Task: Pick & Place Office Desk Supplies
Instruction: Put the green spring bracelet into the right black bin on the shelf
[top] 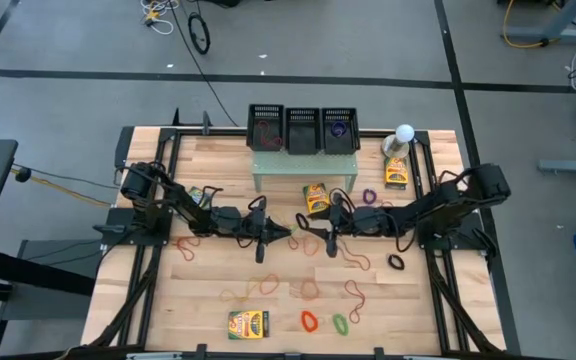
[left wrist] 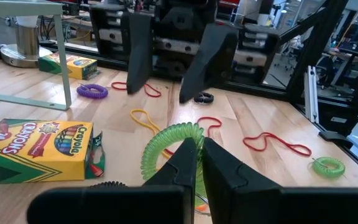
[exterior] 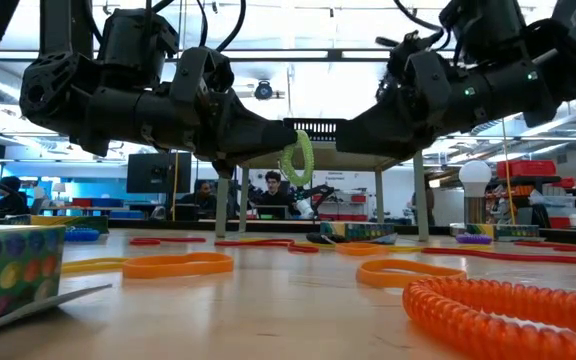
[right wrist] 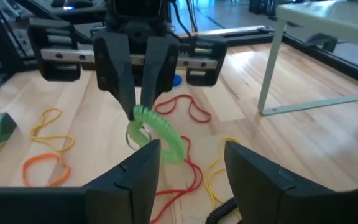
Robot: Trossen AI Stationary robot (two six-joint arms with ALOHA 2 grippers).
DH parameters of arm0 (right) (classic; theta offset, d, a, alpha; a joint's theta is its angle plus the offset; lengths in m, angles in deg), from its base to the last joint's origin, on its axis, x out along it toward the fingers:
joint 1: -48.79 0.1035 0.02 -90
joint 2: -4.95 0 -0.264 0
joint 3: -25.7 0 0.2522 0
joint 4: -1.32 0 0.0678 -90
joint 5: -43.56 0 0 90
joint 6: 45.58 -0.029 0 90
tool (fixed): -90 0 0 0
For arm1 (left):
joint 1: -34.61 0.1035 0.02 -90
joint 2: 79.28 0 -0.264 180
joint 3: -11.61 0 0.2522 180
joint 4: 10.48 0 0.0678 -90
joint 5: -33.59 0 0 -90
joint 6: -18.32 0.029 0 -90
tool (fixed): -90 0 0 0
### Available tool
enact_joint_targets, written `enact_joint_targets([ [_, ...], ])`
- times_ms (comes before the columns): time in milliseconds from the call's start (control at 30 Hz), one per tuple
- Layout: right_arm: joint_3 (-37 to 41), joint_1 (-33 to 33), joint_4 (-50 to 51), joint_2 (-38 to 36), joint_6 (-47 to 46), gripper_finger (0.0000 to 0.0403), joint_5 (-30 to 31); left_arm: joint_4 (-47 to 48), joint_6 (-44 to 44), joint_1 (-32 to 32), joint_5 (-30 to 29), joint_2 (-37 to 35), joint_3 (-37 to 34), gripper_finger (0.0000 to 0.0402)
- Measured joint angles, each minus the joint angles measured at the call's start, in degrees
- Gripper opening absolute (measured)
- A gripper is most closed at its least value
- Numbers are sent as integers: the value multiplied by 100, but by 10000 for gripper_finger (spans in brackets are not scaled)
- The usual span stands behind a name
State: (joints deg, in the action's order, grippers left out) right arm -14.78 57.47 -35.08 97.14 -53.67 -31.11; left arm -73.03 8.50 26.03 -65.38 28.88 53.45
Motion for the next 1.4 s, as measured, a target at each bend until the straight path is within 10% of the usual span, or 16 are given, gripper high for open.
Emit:
enact_joint_targets([
  [600,-868,-188,9,1109,321,190,-656,-4,44,-7,42,0,10,19],
  [1400,-868,-174,1013,556,238,222,-1032,23,44,-4,7,-2,11,19],
])
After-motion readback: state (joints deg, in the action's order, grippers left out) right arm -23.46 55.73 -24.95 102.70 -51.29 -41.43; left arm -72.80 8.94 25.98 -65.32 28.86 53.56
